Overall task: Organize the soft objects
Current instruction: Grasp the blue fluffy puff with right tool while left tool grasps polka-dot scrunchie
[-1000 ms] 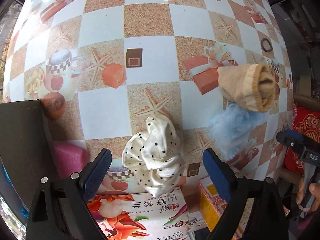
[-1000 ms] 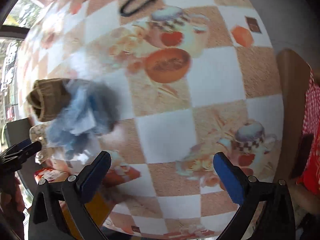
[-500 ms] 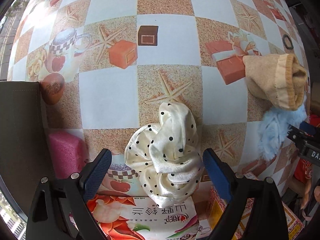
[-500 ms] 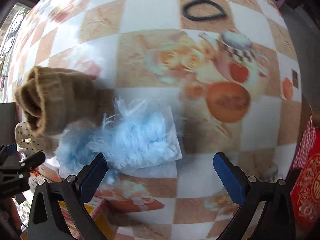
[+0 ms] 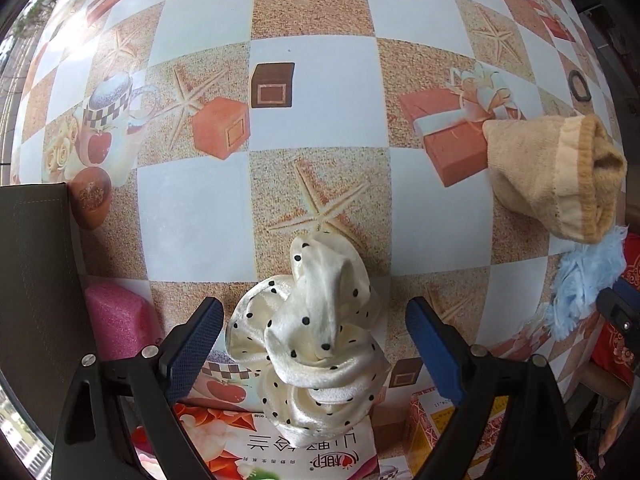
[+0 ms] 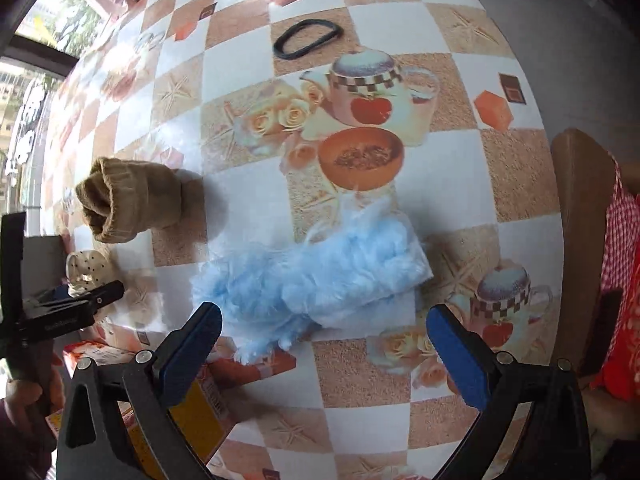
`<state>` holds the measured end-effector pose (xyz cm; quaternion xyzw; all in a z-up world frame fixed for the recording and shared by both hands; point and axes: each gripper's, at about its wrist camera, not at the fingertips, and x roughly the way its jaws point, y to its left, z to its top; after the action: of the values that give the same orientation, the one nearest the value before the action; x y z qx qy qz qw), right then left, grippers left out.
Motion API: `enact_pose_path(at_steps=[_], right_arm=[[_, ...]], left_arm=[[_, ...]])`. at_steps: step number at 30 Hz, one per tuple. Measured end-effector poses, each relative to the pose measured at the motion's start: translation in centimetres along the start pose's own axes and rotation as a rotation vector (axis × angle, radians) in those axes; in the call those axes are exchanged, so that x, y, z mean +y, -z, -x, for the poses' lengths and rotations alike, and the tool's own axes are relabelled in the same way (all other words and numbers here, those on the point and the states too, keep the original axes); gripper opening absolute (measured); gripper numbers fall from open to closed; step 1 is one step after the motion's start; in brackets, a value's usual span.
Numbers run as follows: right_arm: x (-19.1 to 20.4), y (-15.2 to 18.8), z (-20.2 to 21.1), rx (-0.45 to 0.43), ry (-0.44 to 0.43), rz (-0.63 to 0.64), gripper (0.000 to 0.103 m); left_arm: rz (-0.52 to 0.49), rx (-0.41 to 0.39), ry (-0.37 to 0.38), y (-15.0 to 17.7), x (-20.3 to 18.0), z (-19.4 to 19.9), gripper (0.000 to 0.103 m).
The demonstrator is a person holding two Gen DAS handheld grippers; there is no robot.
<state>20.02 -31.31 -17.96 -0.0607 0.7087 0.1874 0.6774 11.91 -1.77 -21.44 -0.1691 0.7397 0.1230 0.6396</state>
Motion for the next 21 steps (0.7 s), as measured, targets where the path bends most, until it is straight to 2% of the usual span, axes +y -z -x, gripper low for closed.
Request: enact_pose_path(at_steps=[4, 9, 15, 21], right_arm=[[2.0, -1.9, -2.2, 0.027, 0.062, 0.091, 0.103], [2.0, -2.5, -3.6, 0.042, 0.075, 0.08, 0.103], [4.0, -3.7, -5.5, 0.01, 0.08, 0.093, 0.103], [4.2, -3.4, -5.8, 0.024, 0.092, 0.105, 0.103]], left_arm=[[0.0, -0.002, -0.011, -0.5, -0.6, -0.6, 0.096], [-0.007, 0.003, -0.011, -0.6, -1.5, -1.6, 0.103], [-0.003, 0.001, -0.012, -1.0, -2.8, -2.1, 0.103], [0.019, 0.029, -0.005, -0.9, -1.2, -1.8, 0.103]])
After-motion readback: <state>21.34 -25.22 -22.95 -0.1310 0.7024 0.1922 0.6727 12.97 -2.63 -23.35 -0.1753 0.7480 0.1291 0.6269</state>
